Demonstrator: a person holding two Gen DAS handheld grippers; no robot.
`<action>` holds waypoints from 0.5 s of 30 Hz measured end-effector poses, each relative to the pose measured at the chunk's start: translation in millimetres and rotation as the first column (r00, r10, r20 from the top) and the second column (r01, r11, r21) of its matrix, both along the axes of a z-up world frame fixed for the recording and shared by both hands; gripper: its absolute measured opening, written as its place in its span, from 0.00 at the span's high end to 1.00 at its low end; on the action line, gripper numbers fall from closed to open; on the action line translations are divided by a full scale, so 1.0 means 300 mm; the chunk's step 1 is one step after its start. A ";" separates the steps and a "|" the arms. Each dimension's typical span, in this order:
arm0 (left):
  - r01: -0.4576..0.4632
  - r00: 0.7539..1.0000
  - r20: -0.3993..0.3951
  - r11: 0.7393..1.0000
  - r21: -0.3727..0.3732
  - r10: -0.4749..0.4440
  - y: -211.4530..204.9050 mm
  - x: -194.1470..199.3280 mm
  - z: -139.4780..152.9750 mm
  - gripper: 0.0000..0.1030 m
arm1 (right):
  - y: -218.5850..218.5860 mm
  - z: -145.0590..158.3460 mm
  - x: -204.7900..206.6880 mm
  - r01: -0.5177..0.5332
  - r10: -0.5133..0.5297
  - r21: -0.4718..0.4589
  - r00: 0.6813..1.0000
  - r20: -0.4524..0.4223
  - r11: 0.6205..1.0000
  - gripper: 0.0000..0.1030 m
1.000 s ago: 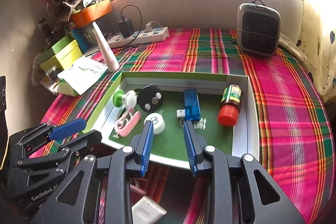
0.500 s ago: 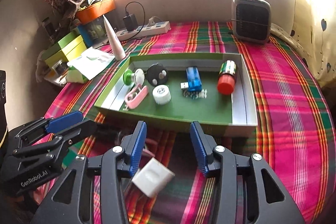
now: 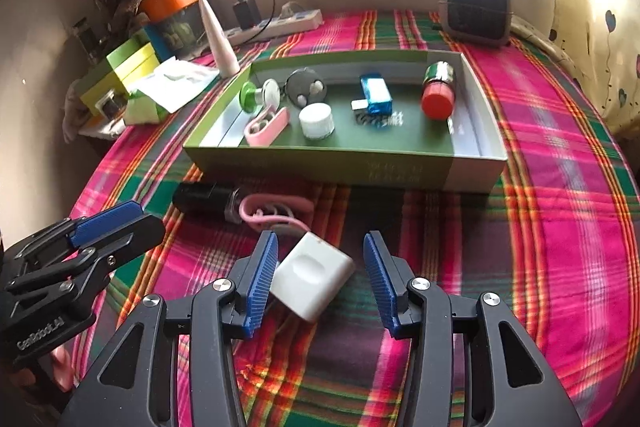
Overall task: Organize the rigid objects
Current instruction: 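Withdraw both grippers toward the white charger and black stick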
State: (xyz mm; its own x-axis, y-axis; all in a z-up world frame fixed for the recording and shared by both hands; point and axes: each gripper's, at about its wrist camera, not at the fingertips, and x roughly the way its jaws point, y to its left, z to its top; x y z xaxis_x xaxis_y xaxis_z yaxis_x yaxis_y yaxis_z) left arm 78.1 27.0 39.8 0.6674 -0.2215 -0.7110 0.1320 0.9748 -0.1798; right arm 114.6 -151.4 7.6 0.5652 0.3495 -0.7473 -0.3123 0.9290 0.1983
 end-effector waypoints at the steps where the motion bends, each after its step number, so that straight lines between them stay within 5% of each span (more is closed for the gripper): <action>1: 0.001 1.000 -0.004 1.000 -0.002 -0.001 0.001 -0.004 -0.004 0.61 | 0.005 -0.003 -0.001 -0.001 0.001 -0.007 1.000 -0.001 1.000 0.55; 15: 0.047 0.998 -0.047 0.999 -0.019 -0.048 -0.035 -0.024 -0.043 0.61 | -0.008 -0.029 -0.016 0.044 -0.045 -0.064 0.999 -0.013 0.997 0.51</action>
State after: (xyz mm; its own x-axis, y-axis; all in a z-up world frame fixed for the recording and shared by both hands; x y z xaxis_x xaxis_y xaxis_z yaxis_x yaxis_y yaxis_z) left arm 71.1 16.5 26.9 0.6216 -0.2649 -0.7372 0.1693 0.9643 -0.2038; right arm 109.7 -153.8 -1.2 0.5678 0.2761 -0.7755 -0.2682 0.9527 0.1428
